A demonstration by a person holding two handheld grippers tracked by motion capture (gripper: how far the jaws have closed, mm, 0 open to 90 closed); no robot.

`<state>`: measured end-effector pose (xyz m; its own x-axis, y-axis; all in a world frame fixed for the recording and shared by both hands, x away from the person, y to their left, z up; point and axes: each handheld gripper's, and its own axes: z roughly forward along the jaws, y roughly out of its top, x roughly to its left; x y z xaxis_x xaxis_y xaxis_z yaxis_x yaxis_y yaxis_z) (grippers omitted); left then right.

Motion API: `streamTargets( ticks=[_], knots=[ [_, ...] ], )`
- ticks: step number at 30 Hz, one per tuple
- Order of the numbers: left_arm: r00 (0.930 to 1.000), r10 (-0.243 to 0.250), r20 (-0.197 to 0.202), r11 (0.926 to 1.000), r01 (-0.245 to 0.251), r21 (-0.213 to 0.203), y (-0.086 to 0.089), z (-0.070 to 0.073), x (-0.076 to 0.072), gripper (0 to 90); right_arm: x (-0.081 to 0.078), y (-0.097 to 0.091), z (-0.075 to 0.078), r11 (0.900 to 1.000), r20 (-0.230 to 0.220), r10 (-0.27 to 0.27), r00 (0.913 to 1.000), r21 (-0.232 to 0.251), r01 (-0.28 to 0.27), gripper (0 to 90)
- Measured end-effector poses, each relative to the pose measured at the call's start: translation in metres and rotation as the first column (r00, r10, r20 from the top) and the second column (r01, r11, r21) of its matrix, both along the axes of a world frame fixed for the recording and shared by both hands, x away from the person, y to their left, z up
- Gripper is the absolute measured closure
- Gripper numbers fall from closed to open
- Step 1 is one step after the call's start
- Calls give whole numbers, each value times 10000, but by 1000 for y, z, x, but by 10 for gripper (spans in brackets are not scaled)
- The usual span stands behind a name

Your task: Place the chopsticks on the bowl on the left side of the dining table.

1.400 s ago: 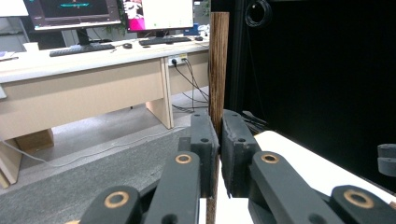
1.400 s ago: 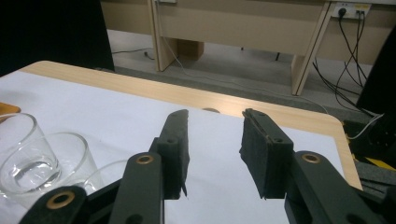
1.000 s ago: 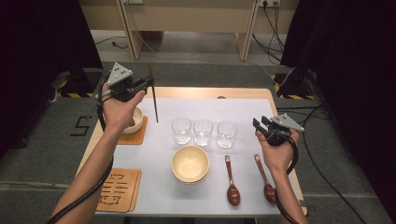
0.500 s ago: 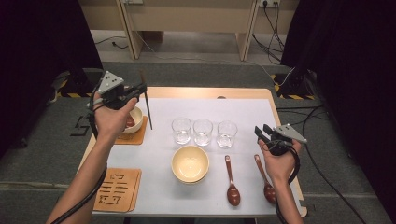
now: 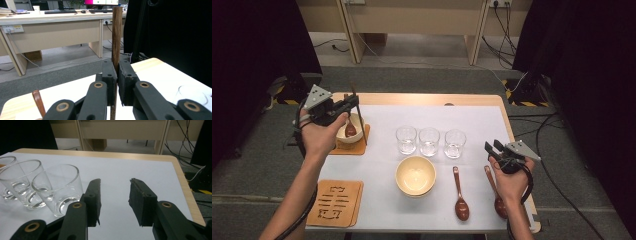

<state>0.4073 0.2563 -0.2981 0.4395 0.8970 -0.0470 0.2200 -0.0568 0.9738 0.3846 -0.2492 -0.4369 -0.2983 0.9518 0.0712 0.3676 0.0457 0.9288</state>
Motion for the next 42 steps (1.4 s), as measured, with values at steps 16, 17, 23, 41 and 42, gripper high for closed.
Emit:
streamTargets(
  ticks=[16, 17, 23, 41, 42],
  knots=[
    [9969, 710, -346, 9975, -710, 10, 26, -20, -23, 836, -4, -1, -1, 10000, -91, -11, 10000, 2, 11, 612],
    [9961, 775, -430, 9970, -778, -33, 29, -23, -23, 836, -5, -1, -1, 10000, -98, -9, 10000, 11, 9, 612],
    [9904, 1199, -690, 9926, -1209, -108, 44, -27, -19, 836, -5, -1, 0, 10000, -33, -27, 10000, 55, 27, 612],
    [9513, 2246, -2110, 9732, -2301, -14, 68, -44, 26, 837, -5, 0, 0, 9999, -62, 53, 10000, 88, -52, 613],
    [9466, 2368, -2190, 9707, -2402, 115, 69, -45, 30, 837, -5, 0, 0, 9999, -75, 31, 10000, 103, -30, 613]
  ],
)
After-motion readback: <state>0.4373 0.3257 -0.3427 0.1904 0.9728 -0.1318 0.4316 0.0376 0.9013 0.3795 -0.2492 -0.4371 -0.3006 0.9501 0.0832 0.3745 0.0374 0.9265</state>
